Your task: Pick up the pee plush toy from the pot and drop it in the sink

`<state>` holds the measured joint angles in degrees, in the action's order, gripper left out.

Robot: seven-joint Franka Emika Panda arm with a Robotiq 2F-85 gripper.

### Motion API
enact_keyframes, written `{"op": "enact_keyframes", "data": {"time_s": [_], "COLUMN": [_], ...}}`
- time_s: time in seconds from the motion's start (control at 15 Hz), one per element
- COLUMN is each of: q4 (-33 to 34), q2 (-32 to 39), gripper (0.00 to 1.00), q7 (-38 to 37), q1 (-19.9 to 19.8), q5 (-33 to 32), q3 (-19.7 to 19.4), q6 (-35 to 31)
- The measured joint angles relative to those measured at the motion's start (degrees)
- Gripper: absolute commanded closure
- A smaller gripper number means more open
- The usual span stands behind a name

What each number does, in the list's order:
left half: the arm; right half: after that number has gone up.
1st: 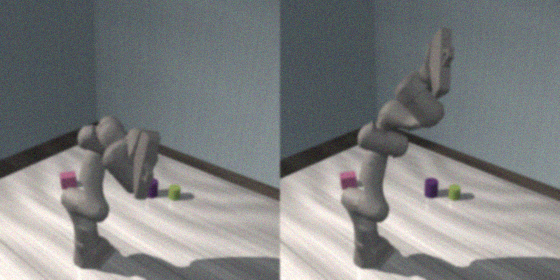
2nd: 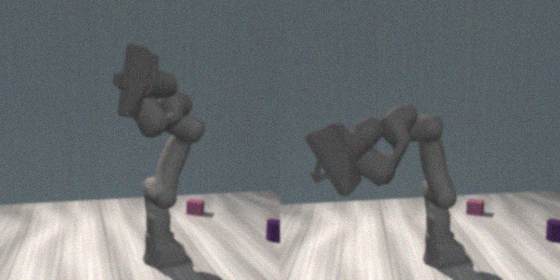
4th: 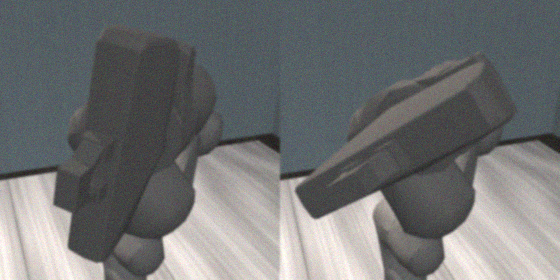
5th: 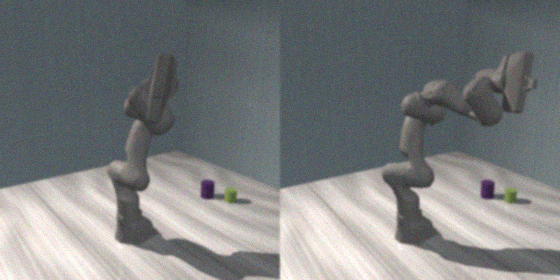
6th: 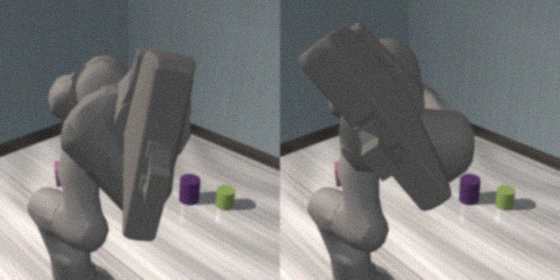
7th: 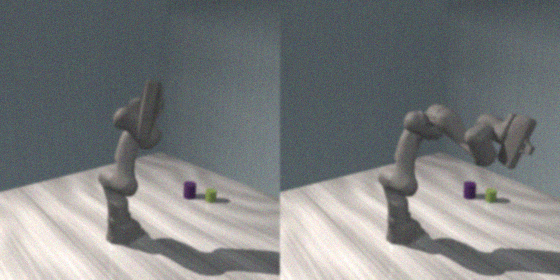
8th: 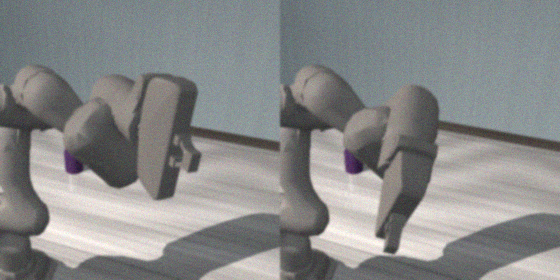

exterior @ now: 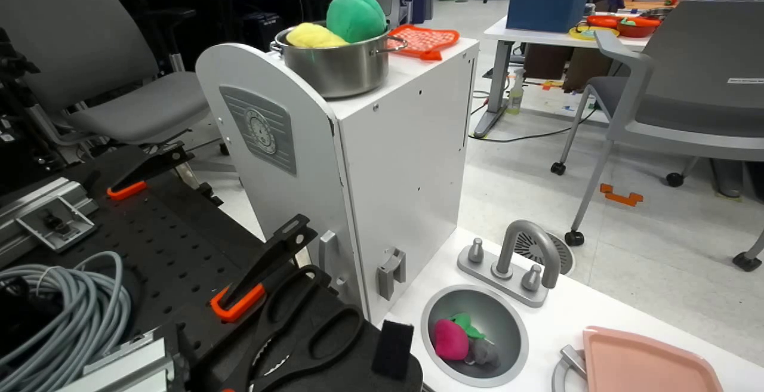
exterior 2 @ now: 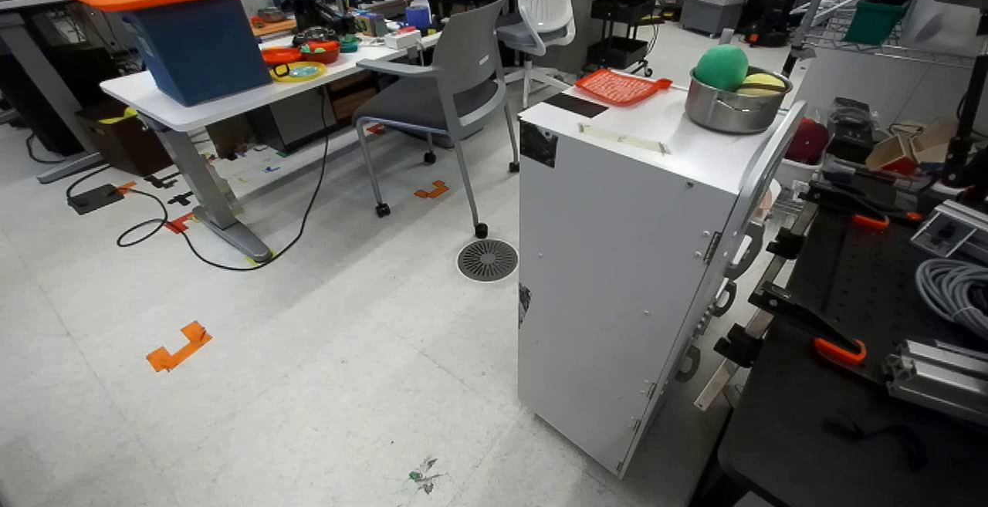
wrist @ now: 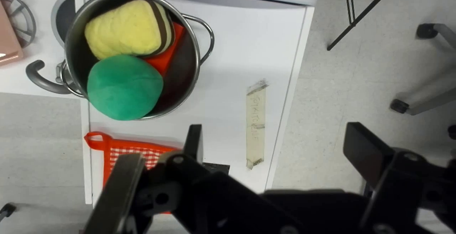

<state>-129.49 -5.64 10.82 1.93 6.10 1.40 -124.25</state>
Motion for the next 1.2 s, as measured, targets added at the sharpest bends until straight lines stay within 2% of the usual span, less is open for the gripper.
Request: {"op": "enact_keyframes", "data": {"time_s": [0.27, 0.6, 0.93, 1.2], "q4": [-0.86, -2.38, -2.49, -1.20], "q2": [-3.47, -5.09, -1.94, 2.45], "gripper": [0.00, 0.00, 0.00, 0.00], "q7": [0.70, -1.27, -4.81, -6.58], "q1": [-0.82, -3.29, -6.61, -7.28], "q5": [-2.68, -4.90, -5.46, -5.47], "q3": [-0.80, -2.67, -5.43, -6.07], "q6": [3.78, 4.13, 4.11, 4.05]}}
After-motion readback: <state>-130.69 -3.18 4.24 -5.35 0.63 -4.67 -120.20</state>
